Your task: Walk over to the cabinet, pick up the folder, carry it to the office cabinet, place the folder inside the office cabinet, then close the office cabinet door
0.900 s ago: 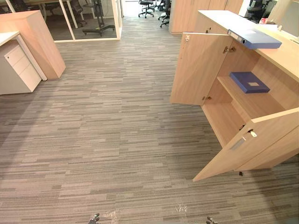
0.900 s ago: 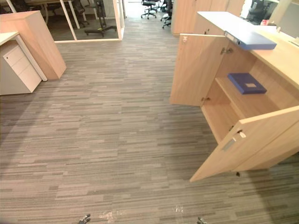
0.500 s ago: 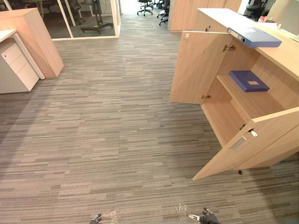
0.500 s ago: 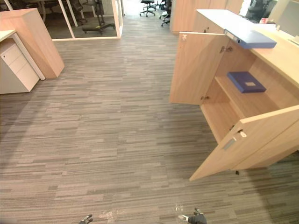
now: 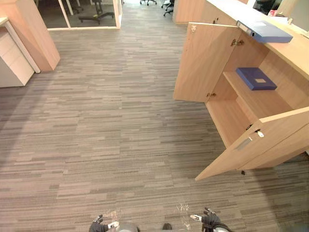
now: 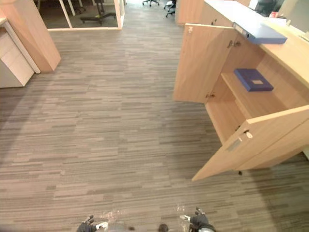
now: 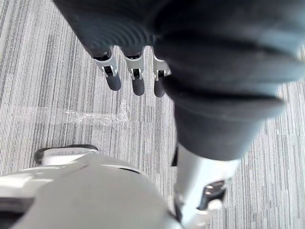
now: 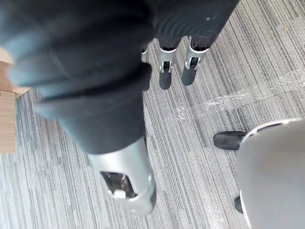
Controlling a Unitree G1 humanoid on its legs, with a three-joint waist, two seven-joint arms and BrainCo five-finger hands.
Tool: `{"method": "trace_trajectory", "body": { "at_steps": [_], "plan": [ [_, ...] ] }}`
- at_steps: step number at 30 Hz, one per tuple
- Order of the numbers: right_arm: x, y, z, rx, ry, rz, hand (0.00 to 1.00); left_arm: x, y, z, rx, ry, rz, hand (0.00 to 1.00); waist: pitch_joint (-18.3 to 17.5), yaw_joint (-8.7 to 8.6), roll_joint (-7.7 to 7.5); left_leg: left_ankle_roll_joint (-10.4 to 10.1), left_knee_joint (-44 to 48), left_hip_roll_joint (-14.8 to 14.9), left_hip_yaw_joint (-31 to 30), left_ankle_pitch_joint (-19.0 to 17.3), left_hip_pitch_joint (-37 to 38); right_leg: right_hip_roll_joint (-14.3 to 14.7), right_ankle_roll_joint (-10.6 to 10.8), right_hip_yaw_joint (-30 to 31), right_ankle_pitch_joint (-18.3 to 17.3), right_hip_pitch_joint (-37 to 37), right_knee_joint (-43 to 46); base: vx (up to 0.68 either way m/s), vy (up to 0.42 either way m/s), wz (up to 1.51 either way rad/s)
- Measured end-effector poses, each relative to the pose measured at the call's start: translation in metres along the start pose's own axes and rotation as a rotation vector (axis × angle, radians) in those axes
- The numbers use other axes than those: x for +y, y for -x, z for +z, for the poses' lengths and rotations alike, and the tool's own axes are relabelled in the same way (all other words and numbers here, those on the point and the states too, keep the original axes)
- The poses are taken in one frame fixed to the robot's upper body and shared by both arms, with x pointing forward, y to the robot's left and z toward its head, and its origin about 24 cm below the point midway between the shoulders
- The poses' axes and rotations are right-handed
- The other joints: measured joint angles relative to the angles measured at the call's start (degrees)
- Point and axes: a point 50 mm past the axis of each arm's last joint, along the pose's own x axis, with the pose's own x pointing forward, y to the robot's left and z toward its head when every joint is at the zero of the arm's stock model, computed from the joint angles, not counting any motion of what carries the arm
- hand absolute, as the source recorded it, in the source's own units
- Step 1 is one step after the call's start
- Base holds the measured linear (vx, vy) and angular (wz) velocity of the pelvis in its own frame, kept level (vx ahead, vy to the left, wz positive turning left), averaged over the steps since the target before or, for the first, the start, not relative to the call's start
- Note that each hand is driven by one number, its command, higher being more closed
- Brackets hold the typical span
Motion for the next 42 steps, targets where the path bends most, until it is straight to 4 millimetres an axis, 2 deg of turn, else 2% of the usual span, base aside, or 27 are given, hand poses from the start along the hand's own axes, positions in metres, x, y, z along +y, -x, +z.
{"method": "trace_trajectory", "body": {
  "at_steps": [2,4,7,9,10,11,12,13,15,16,17,19,21,22,23,25,27,28,29,30,31,33,34,36,38,39,42],
  "plan": [
    [0.002,-0.001,0.005,-0.019,0.001,0.008,0.0,-0.002,0.0,0.001,-0.003,0.042,0.013,0.0,1.12,0.52,0.36,0.88,11.36,2.67,1.36,0.38,-4.9,0.38,-1.56,0.22,-0.74,1.71,0.98,0.08,-0.024,-0.12],
    [0.002,-0.001,0.005,-0.016,0.006,0.009,0.0,-0.002,0.001,-0.001,0.003,0.059,0.025,0.0,1.34,0.58,0.36,1.92,13.96,4.04,1.81,-1.69,-8.2,-0.52,-1.74,0.64,-1.49,2.5,1.62,0.13,0.042,-0.04],
    [0.002,-0.002,0.007,-0.011,0.008,0.008,0.0,-0.002,0.0,0.0,0.001,0.058,0.034,0.0,1.59,0.9,0.19,0.83,-4.2,2.53,1.36,0.04,-10.06,-4.39,0.02,1.33,-2.7,2.22,1.81,0.19,0.172,-0.11],
    [0.001,-0.002,0.007,-0.011,0.01,0.003,0.0,-0.003,0.001,-0.002,0.007,0.06,0.045,0.0,1.6,1.29,0.44,-0.74,-24.94,1.32,-0.14,6.91,-8.97,-7.32,2.48,2.49,-4.31,1.95,1.83,0.25,0.292,-0.21],
    [-0.001,-0.002,0.007,-0.009,0.011,0.0,0.0,-0.004,0.001,-0.003,0.011,0.059,0.046,0.0,1.56,1.52,0.77,-1.4,-27.77,1.55,-0.78,7.48,-8.69,-7.7,3.26,2.88,-4.86,2.01,1.87,0.28,0.357,-0.33],
    [-0.002,-0.002,0.005,-0.002,0.006,-0.005,0.0,-0.003,0.002,-0.006,0.019,0.059,0.05,0.0,1.56,1.63,1.07,-1.57,-27.92,1.63,-1.04,11.62,-8.56,-8.97,4.82,3.58,-6.36,3.06,2.15,0.33,0.406,-0.34],
    [0.0,-0.002,0.003,0.006,-0.003,-0.002,0.0,0.001,0.003,-0.008,0.025,0.06,0.064,0.0,1.33,1.82,0.17,-0.41,-26.52,-0.33,-1.06,14.32,-8.36,-11.21,5.54,3.92,-7.81,3.62,2.66,0.47,0.482,-0.48],
    [0.008,0.0,-0.004,0.036,-0.017,0.013,0.0,0.011,0.004,-0.012,0.036,0.08,0.097,0.0,-0.03,1.81,-2.28,0.28,-24.84,-3.85,0.24,14.76,-8.1,-15.25,4.96,4.0,-8.9,3.97,4.22,0.45,0.375,-0.41],
    [0.009,-0.001,-0.003,0.041,-0.03,0.019,0.0,0.012,0.004,-0.011,0.036,0.082,0.101,0.0,-0.3,1.69,-2.68,1.95,-24.21,-5.75,1.77,14.44,-6.6,-17.74,5.27,4.06,-8.32,3.17,8.34,0.47,0.33,-0.42],
    [0.008,-0.002,-0.002,0.04,-0.044,0.021,0.0,0.011,0.004,-0.012,0.04,0.085,0.101,0.0,-0.39,2.19,-2.65,4.51,-25.25,-7.46,3.9,13.72,-2.2,-20.26,5.36,4.85,-8.17,0.67,17.11,0.46,0.353,-0.57],
    [0.008,-0.002,-0.002,0.039,-0.048,0.021,0.0,0.011,0.004,-0.013,0.043,0.085,0.101,0.0,-0.45,2.41,-2.6,5.37,-25.75,-8.17,4.69,12.99,-0.12,-21.27,5.26,5.63,-7.88,-0.42,21.35,0.36,0.3,-0.64],
    [0.008,-0.002,0.002,0.024,-0.048,0.026,0.0,0.012,0.004,-0.013,0.042,0.084,0.1,0.0,-0.88,1.42,-2.51,7.84,-27.16,-10.34,5.73,10.75,5.66,-24.79,3.36,5.14,-4.49,-6.25,40.47,0.46,0.359,-0.2],
    [0.004,-0.003,0.01,-0.011,-0.043,0.021,0.0,0.009,0.002,-0.008,0.026,0.079,0.089,0.0,-0.79,0.1,-2.22,9.04,-29.2,-11.43,5.36,9.72,10.53,-28.75,0.66,-2.77,-3.66,-12.37,59.32,0.53,0.302,0.1],
    [0.005,-0.004,0.014,-0.023,-0.042,0.023,0.0,0.008,0.002,-0.006,0.022,0.074,0.084,0.0,-0.96,-0.2,-2.0,9.05,-31.26,-11.34,5.01,9.69,13.0,-29.45,-0.13,-8.42,-4.85,-14.49,63.24,0.37,0.139,0.08],
    [0.006,-0.004,0.016,-0.028,-0.043,0.025,0.0,0.007,0.002,-0.006,0.019,0.069,0.081,0.0,-0.88,-0.23,-1.98,9.03,-32.21,-11.18,4.96,9.67,14.1,-29.33,-0.22,-10.81,-6.19,-15.19,63.54,0.33,0.058,-0.04],
    [0.007,-0.006,0.025,-0.052,-0.042,0.026,0.0,0.002,0.001,-0.003,0.012,0.053,0.061,0.0,0.03,-0.31,-0.76,8.26,-33.35,-9.29,5.6,9.18,17.23,-26.31,2.41,-17.8,-11.69,-16.37,54.96,0.29,-0.038,-0.19],
    [0.006,-0.007,0.033,-0.074,-0.041,0.022,0.0,-0.006,0.0,0.001,0.002,0.031,0.034,0.0,1.01,-0.56,0.78,7.13,-33.36,-6.82,5.95,8.41,18.74,-22.44,3.27,-20.34,-11.89,-16.83,42.8,0.22,-0.131,-0.18],
    [0.007,-0.007,0.034,-0.076,-0.042,0.022,0.0,-0.006,-0.001,0.004,-0.007,0.022,0.029,0.0,1.04,-0.66,0.85,6.5,-33.38,-5.94,6.23,8.0,19.04,-20.8,3.3,-20.38,-11.63,-17.32,36.65,0.23,-0.221,-0.08],
    [0.008,-0.007,0.033,-0.073,-0.046,0.023,0.0,-0.006,-0.002,0.007,-0.02,0.001,0.024,0.0,1.13,-0.78,0.28,5.02,-33.7,-5.24,6.58,6.98,19.84,-19.47,3.42,-20.19,-9.02,-17.73,28.24,0.18,-0.218,-0.06],
    [0.009,-0.007,0.031,-0.065,-0.051,0.025,0.0,-0.004,-0.002,0.008,-0.023,-0.003,0.027,0.0,1.19,-0.64,-0.35,4.47,-33.76,-5.33,6.95,6.63,20.4,-19.29,3.11,-19.69,-7.01,-17.86,24.47,0.15,-0.202,-0.09],
    [0.008,-0.007,0.028,-0.055,-0.052,0.021,0.0,-0.003,-0.002,0.007,-0.019,-0.01,0.029,0.0,1.12,-0.85,-0.87,3.21,-33.78,-5.12,7.0,5.83,21.2,-18.92,2.1,-19.32,-1.4,-17.32,22.75,0.2,-0.277,-0.26],
    [-0.006,-0.006,0.023,-0.035,-0.083,-0.019,0.0,-0.013,-0.001,-0.002,0.017,-0.015,-0.003,0.0,0.56,-1.15,1.8,1.18,-34.36,-1.17,8.0,4.12,22.95,-14.47,-0.1,-19.45,-4.66,-16.83,23.58,0.25,-0.311,-0.35],
    [-0.008,-0.006,0.022,-0.031,-0.089,-0.025,0.0,-0.014,-0.001,-0.003,0.02,-0.015,-0.006,0.0,0.63,-1.24,2.04,1.03,-34.48,-0.68,8.16,4.04,23.32,-13.97,-0.34,-19.45,-5.33,-16.76,23.91,0.25,-0.307,-0.25],
    [-0.015,-0.004,0.012,-0.005,-0.183,-0.058,0.0,-0.015,0.0,-0.003,0.023,-0.006,-0.016,0.0,0.67,-1.76,2.78,-0.57,-31.49,3.23,8.35,3.26,24.45,-9.93,-1.16,-19.79,-8.66,-14.65,24.04,0.25,-0.349,-0.14],
    [-0.017,-0.001,-0.003,0.036,-0.278,-0.082,0.0,-0.008,-0.001,-0.003,0.023,0.054,0.015,0.0,0.32,-1.64,1.58,-0.98,-16.09,7.37,7.08,1.93,19.27,-6.51,-1.49,-20.18,-9.19,-10.44,18.68,0.33,-0.444,-0.11],
    [-0.019,0.0,-0.009,0.047,-0.313,-0.093,0.0,-0.003,0.0,-0.003,0.021,0.093,0.036,0.0,-0.07,-1.65,1.83,-0.29,-2.08,10.83,6.66,2.12,13.56,-4.21,-1.49,-20.02,-8.93,-7.77,15.46,0.32,-0.352,-0.16],
    [-0.021,0.002,-0.013,0.058,-0.326,-0.103,0.0,-0.001,0.005,-0.013,0.036,0.138,0.068,0.0,-0.47,-1.32,2.59,1.94,21.19,16.27,6.95,1.51,5.85,0.21,-2.35,-16.96,-9.15,-2.69,11.61,0.34,-0.16,-0.53]
  ]
}}
